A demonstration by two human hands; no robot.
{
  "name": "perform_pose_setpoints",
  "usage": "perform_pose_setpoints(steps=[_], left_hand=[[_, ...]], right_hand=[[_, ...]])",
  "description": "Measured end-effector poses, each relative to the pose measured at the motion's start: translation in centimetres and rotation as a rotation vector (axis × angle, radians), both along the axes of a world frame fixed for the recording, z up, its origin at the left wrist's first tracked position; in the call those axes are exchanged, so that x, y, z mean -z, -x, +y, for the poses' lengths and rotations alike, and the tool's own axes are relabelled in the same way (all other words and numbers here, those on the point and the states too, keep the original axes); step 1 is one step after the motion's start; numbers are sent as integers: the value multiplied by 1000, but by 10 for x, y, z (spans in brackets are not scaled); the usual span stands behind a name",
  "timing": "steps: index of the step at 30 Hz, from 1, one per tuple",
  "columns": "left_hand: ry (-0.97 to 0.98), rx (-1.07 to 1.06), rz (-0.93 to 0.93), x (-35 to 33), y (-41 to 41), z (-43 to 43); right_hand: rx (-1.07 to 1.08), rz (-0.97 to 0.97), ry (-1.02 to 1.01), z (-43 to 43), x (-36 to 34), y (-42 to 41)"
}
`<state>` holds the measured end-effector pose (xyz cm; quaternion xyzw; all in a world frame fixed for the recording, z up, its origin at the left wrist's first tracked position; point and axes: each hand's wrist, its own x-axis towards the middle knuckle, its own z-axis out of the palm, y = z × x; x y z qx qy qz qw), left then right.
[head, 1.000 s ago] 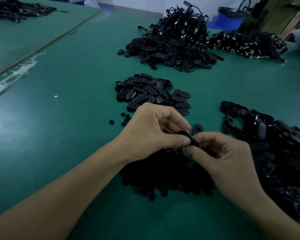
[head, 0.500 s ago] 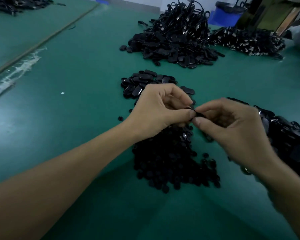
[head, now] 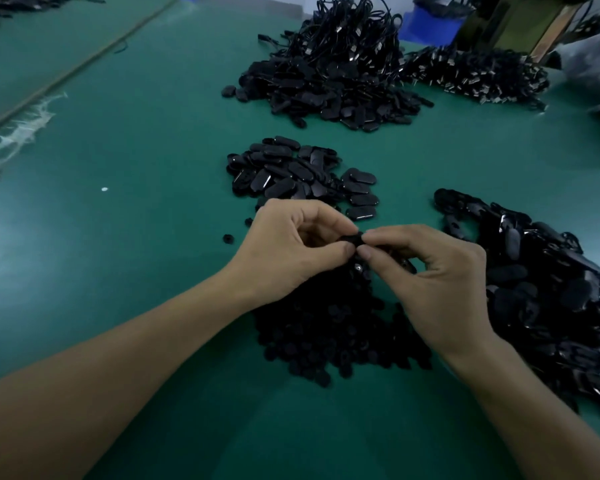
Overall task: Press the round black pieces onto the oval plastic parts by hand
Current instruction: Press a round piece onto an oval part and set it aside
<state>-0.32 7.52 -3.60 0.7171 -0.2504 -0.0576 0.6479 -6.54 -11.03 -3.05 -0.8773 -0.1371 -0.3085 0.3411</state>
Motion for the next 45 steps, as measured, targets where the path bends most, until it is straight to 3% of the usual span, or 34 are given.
perform_pose_setpoints(steps=[8, 16, 25, 45], left_hand=[[40, 48, 67, 2, -4, 2], [76, 51, 86, 4, -7, 1], [73, 58, 95, 3, -6, 3], [47, 119, 168, -6, -2, 6]], right_hand=[[62, -60, 66, 3, 7, -3], [9, 175, -110, 8, 9, -4], [-30, 216, -81, 5, 7, -7], [-101, -60, 133, -7, 5, -8]])
